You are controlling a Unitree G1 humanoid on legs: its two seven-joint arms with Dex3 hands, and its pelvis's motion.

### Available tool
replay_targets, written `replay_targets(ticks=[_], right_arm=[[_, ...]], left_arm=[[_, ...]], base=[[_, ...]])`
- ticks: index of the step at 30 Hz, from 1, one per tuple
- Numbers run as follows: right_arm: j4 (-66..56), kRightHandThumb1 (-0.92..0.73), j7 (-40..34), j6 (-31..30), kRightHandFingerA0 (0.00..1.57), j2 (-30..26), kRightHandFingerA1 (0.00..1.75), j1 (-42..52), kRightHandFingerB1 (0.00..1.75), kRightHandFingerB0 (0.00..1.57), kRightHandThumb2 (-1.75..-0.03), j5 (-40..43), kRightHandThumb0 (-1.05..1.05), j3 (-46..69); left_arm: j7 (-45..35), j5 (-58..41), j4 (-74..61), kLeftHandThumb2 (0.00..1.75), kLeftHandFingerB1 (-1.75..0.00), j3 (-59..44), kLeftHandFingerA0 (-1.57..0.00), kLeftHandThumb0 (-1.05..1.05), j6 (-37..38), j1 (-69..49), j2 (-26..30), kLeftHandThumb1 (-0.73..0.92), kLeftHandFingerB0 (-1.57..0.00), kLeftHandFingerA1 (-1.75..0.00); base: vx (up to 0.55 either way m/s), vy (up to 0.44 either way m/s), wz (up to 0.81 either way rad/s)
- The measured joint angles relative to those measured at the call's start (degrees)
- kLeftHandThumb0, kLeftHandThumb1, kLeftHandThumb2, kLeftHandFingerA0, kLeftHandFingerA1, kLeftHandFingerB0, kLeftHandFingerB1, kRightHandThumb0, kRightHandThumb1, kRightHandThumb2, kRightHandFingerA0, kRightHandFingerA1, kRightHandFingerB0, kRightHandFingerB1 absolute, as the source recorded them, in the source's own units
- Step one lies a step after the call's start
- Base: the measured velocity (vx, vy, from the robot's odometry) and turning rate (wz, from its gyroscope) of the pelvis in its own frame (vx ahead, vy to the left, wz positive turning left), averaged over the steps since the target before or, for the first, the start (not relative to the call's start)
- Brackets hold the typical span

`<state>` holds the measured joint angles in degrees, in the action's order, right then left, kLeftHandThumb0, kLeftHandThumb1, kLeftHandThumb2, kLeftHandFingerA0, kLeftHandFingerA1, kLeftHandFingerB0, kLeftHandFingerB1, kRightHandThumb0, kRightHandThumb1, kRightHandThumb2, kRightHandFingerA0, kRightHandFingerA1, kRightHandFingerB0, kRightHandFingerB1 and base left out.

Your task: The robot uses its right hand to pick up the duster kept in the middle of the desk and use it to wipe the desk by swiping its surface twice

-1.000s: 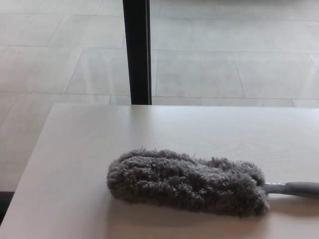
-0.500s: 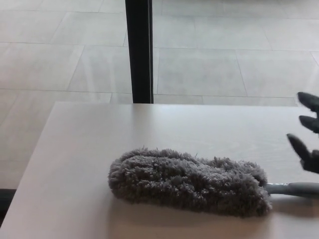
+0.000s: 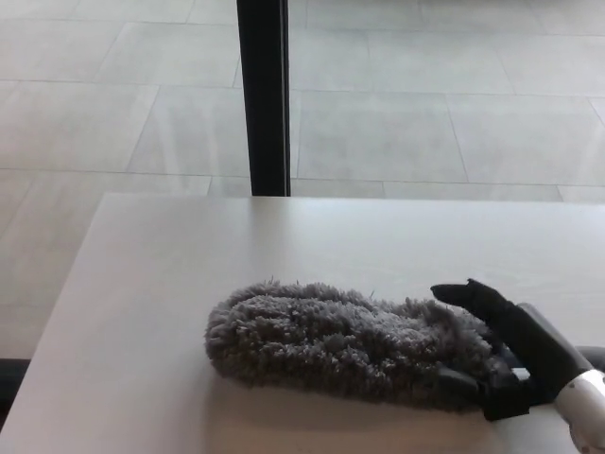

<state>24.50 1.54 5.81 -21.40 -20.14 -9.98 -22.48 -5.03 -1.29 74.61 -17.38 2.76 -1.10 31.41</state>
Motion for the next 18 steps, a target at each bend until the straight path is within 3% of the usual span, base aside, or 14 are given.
replay_targets(ticks=[8,10,12,13,14,15,18], right_arm=[[3.7,-0.71,-2.7,2.09,0.21,-1.48,0.63,-3.63,0.38,0.24,-0.61,-6.29,-0.59,-6.76],[4.7,-0.68,-3.72,2.53,0.34,-1.52,0.67,-4.67,0.39,0.3,-0.61,-7.84,-0.54,-8.42],[5.8,-0.68,-4.97,3.02,0.34,-1.52,0.67,-5.55,0.39,0.3,-0.61,-9.26,-0.54,-9.93],[6.46,-0.72,-5.72,3.33,0.57,-1.52,0.97,-6.03,0.41,0.38,-0.62,-10.03,-0.5,-10.73],[7.1,-0.72,-6.78,3.64,0.57,-1.52,0.97,-6.56,0.41,0.38,-0.62,-10.89,-0.5,-11.61],[7.47,-0.71,-7.47,3.79,0.72,-1.52,1.29,-6.9,0.45,0.46,-0.62,-11.39,-0.46,-12.11],[9.02,-0.72,-10.99,4.67,0.79,-1.48,1.34,-8.32,0.46,0.5,-0.63,-13.71,-0.45,-14.29]], left_arm=[[-0.35,0.01,0.01,0.61,-0.51,0.06,-0.71,-0.51,0.0,-0.01,0.0,0.72,-0.6,-0.65],[-0.43,0.01,0.02,0.61,-0.51,0.06,-0.73,-0.51,0.0,-0.02,0.0,0.72,-0.61,-0.64],[-0.48,0.01,0.02,0.61,-0.51,0.06,-0.73,-0.51,0.0,-0.05,0.0,0.72,-0.61,-0.64],[-0.5,0.01,0.03,0.61,-0.52,0.06,-0.7,-0.51,0.0,-0.05,0.0,0.73,-0.59,-0.65],[-0.52,0.01,0.02,0.61,-0.52,0.07,-0.7,-0.51,0.0,-0.07,0.0,0.73,-0.59,-0.65],[-0.54,0.01,0.02,0.61,-0.53,0.07,-0.7,-0.52,0.0,-0.09,0.0,0.72,-0.61,-0.68],[-0.55,0.01,0.03,0.61,-0.52,0.11,-0.68,-0.53,0.0,-0.15,0.0,0.71,-0.58,-0.67]], base=[[0.0,0.0,0.0],[0.0,0.0,0.0],[0.0,0.0,0.0],[0.0,0.0,0.0],[0.0,0.0,0.0],[0.0,0.0,0.0],[0.0,0.0,0.0]])
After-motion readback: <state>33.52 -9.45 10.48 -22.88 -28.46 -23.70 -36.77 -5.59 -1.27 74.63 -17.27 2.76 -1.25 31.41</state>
